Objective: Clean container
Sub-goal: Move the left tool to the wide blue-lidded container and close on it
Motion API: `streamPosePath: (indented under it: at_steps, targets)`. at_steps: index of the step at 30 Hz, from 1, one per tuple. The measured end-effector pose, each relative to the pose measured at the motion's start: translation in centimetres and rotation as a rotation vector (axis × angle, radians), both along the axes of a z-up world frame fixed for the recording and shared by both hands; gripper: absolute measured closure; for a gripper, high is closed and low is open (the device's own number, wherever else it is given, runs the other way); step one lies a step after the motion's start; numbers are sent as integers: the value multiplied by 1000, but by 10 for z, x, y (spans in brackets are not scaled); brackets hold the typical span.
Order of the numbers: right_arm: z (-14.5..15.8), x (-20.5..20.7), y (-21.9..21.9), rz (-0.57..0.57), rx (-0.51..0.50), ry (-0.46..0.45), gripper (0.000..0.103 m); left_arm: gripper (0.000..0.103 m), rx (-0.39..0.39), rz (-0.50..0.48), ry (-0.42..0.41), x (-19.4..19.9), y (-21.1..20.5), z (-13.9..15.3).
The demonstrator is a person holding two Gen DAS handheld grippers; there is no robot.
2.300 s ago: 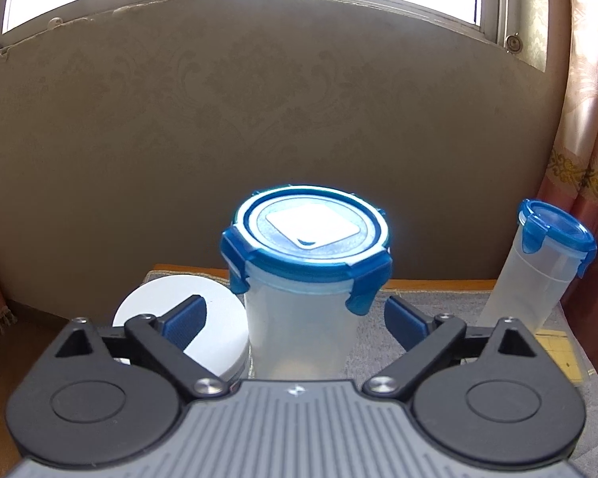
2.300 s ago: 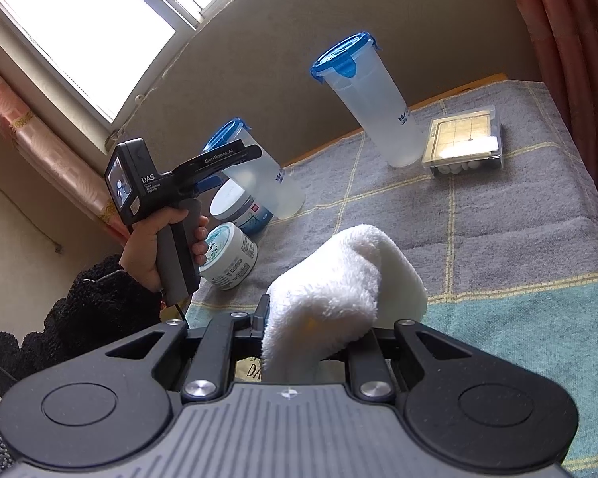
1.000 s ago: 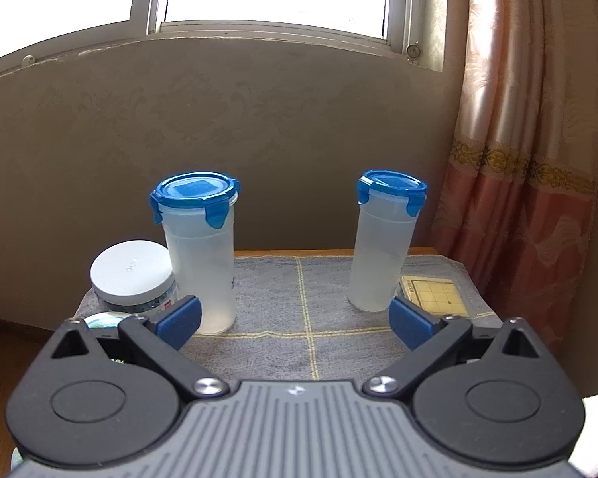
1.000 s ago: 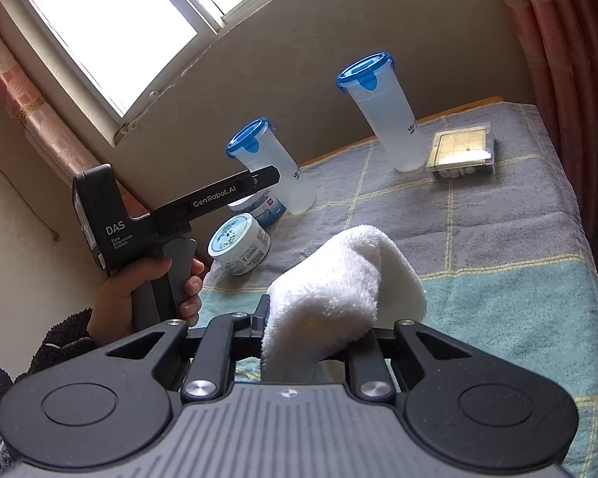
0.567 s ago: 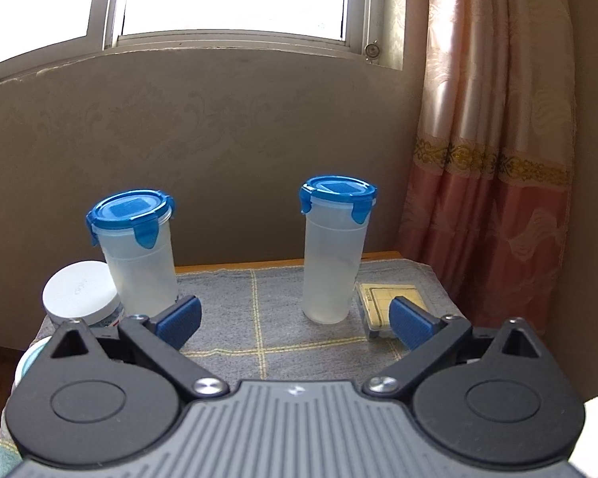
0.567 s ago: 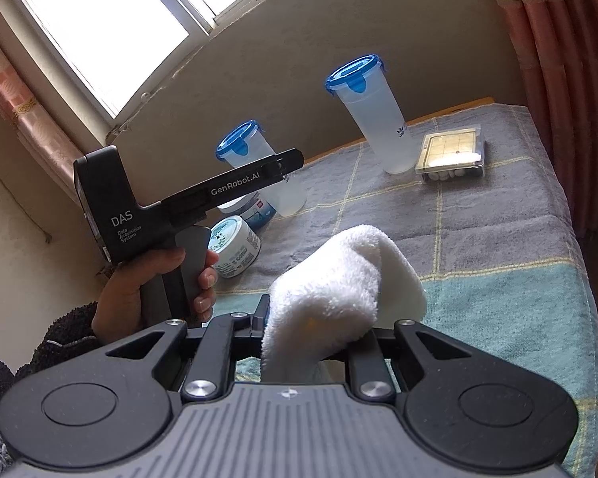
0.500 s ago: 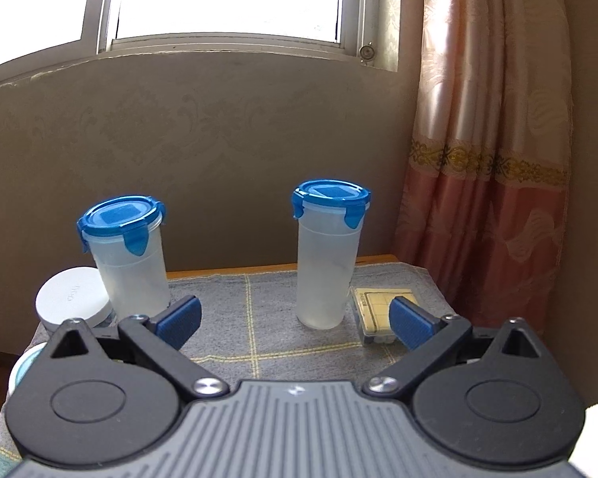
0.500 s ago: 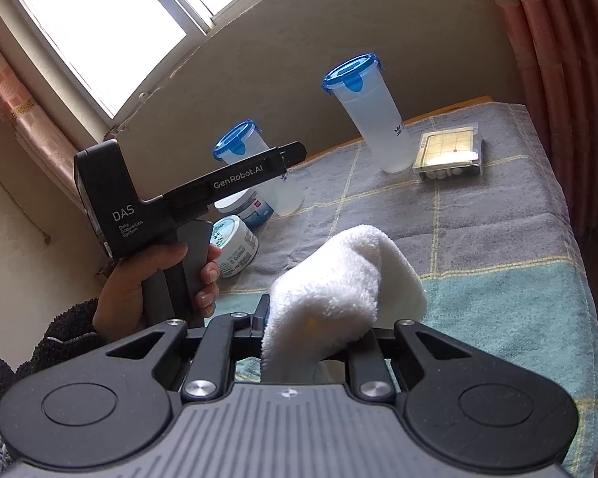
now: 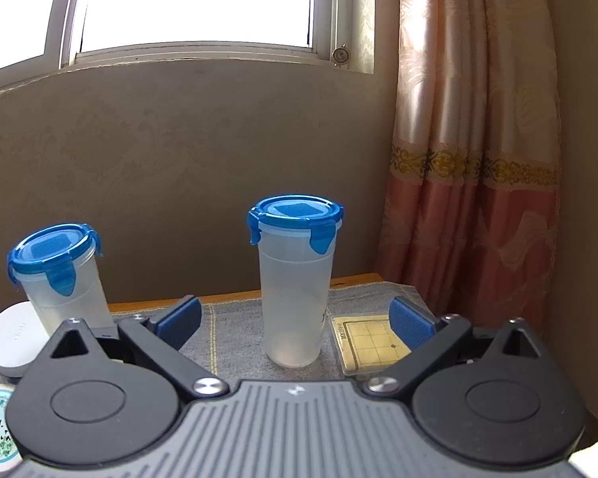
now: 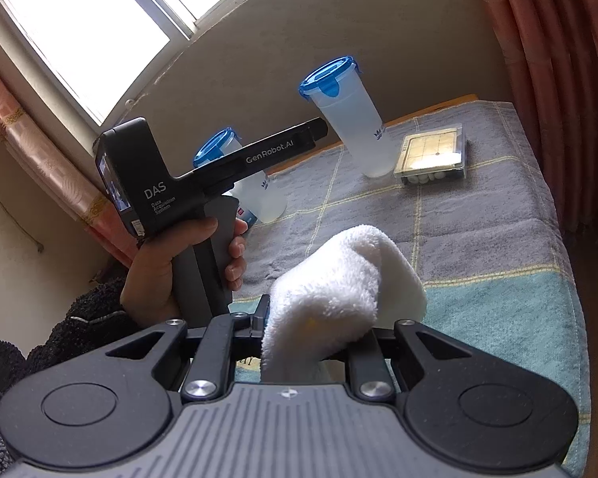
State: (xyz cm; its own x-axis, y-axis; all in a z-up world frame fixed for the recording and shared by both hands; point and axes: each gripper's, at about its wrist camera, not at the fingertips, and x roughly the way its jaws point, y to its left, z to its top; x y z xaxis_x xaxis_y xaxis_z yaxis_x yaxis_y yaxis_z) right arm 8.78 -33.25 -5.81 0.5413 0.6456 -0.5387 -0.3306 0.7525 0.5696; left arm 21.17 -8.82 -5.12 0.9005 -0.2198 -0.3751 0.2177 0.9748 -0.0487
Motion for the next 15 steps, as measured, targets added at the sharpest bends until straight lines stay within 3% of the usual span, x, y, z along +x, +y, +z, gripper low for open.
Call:
streamPosePath:
  at_steps: [15]
  targets:
    - [-2,29,-13,-17,7,3,81,3,-17,21,0,67,-12,-23]
